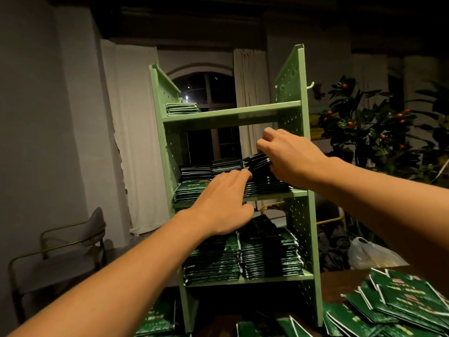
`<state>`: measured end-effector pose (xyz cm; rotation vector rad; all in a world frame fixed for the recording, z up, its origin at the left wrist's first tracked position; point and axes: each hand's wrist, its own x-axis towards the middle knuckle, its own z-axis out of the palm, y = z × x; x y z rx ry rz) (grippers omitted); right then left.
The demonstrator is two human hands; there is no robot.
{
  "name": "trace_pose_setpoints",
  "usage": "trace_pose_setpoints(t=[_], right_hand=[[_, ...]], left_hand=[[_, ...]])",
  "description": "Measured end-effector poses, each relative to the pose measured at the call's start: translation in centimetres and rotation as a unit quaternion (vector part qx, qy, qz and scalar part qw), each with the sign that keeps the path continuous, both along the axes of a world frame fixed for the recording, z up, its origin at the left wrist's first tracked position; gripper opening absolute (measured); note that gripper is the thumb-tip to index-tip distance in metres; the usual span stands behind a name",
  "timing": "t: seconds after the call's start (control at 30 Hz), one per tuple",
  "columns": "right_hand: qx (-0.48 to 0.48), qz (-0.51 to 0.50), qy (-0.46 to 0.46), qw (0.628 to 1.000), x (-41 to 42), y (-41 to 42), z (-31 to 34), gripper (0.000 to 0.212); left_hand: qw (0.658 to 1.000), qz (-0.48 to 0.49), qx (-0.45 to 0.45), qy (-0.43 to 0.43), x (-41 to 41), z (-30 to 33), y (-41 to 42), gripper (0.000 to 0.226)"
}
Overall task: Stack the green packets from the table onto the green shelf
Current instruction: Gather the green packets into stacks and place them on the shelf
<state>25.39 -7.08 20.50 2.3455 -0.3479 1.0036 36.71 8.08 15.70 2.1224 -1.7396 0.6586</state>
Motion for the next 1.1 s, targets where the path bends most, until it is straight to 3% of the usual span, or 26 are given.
trace_pose_setpoints(t=[0.2, 0.33, 0.4, 0.97, 1.1], right_hand=[[0.111, 0.029, 0.067, 0.991, 0.3, -0.8, 0.7, 0.041], [0.066, 0.097, -0.021, 0.993, -1.6, -0.1, -0.4, 0.025], [0.064, 0.107, -0.003, 0.992, -2.3, 0.3, -1.3, 0.021], [0.216, 0.052, 0.082, 0.972, 1.2, -0.5, -2.2, 0.039], [0.216, 0.075, 0.043, 0.973, -0.5, 0.1, -2.0, 0.036]], left_hand=[[1.000, -0.010, -0.019, 0.013, 0.5, -0.7, -0.3, 0.062], [1.000, -0.005, -0.018, 0.010, 0.6, -0.9, -0.4, 0.065], [1.000, -0.003, -0.018, 0.008, 0.5, -0.9, -0.4, 0.066], [1.000, 0.004, 0.020, -0.008, 0.6, -0.8, 0.0, 0.069], [0.999, 0.007, 0.037, -0.017, 0.4, -0.8, 0.0, 0.076]])
